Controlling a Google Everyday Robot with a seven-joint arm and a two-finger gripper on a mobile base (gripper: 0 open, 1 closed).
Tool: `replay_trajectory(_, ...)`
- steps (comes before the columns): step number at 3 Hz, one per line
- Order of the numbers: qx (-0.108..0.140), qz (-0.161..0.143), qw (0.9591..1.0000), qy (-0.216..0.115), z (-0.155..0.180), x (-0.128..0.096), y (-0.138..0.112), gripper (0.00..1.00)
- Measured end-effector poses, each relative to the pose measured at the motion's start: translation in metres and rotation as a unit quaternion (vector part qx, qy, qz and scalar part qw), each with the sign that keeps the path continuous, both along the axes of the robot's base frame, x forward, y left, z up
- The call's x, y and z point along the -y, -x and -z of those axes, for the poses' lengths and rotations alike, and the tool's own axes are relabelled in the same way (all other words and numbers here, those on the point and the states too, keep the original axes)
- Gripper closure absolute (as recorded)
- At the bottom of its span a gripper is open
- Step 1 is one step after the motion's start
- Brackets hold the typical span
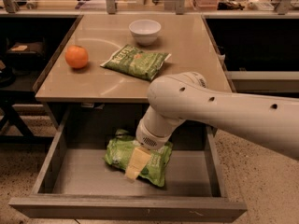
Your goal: Pick green rice chip bag from top drawer and place on counter
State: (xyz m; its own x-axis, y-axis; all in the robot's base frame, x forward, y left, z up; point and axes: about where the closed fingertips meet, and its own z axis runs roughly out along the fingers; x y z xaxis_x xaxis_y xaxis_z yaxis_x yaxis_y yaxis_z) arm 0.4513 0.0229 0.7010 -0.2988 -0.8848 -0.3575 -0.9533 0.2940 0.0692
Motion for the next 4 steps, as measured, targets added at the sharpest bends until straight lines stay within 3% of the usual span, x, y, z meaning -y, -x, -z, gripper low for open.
replay_trajectory(2,0.004,0.011,0.9999,0.007,0.039,-0.028,-0.028,0.00)
replay_trajectory(4,0.009,0.007,0.9997,0.020,0.086,-0.040,-0.044,0.00)
